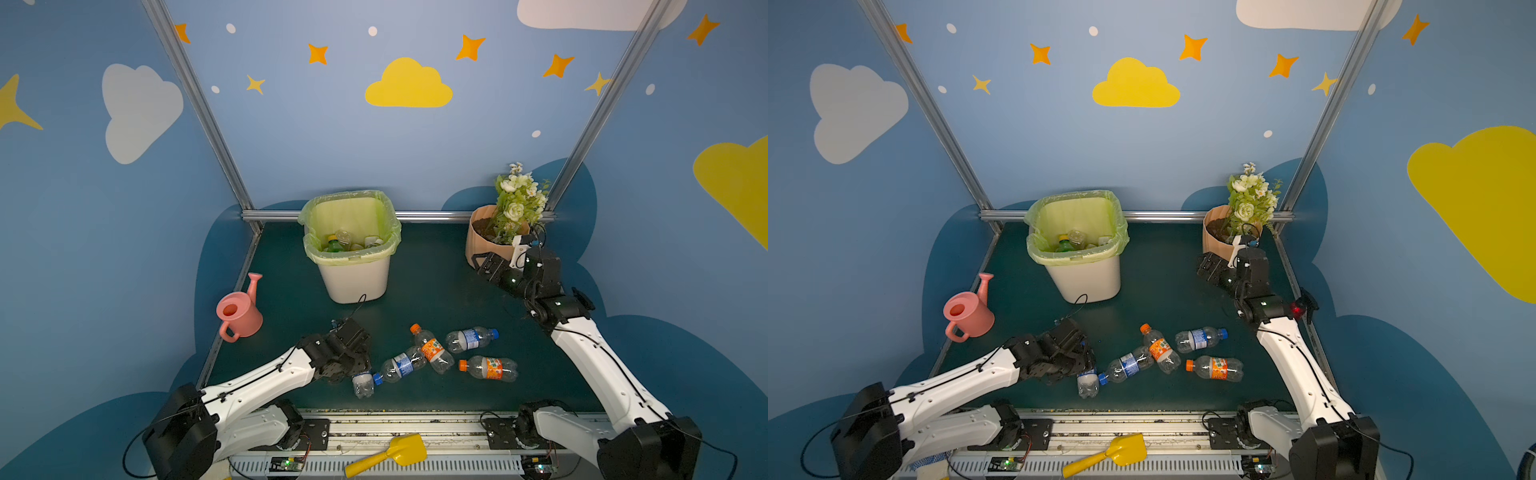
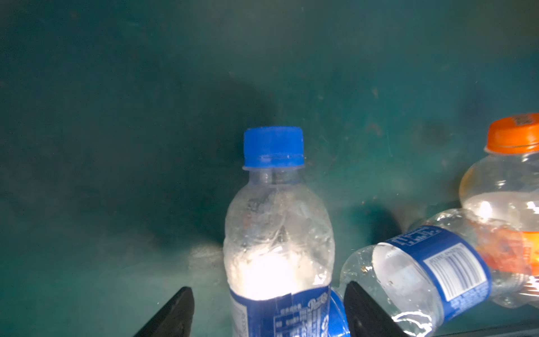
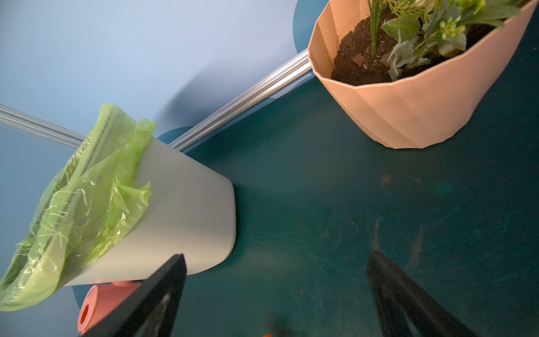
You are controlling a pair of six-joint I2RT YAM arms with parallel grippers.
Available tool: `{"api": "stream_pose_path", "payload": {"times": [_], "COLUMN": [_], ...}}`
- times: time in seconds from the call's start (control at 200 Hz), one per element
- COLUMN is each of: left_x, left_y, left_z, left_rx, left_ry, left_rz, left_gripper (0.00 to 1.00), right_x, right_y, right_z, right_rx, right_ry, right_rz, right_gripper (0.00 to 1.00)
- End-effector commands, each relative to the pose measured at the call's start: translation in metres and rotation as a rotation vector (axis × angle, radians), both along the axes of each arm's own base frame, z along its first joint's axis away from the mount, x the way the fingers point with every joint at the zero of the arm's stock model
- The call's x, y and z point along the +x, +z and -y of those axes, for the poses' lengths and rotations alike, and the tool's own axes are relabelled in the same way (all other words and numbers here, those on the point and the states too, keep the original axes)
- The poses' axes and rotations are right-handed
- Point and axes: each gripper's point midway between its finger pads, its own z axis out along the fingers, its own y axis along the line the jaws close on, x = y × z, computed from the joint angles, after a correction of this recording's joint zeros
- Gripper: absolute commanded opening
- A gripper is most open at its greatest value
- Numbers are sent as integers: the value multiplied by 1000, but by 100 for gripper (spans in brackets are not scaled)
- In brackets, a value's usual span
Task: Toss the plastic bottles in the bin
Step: 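Lower the left gripper onto the blue-capped clear bottle and close on it, then carry the blue-capped bottle over the bin with the left gripper and release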
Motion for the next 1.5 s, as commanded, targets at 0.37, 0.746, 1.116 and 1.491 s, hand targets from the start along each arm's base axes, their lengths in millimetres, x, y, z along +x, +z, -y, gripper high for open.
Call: {"api": "stream_pose_path", "payload": {"times": [0.37,0.746,1.116,1.491], "left_x": [-4,5,28,49], "left_y": [-15,-12,33,109], "left_z": [9,9,-5,-35], "left_rx": [37,92,72,72], "left_ry": [-68,-87,-18,41], "left_rz": [-84,-84,144,491], "left_gripper": [68,52,44,42], "right_x": [1,1,3,3], "right_y": [-2,-4,-8,-7], "right_z": [3,7,8,9], "right_rx": [14,17,25,31], "right_ry": [-6,-13,-21,-25], "right_rz": [-1,-9,-20,-21], "right_gripper": [96,96,96,96]}}
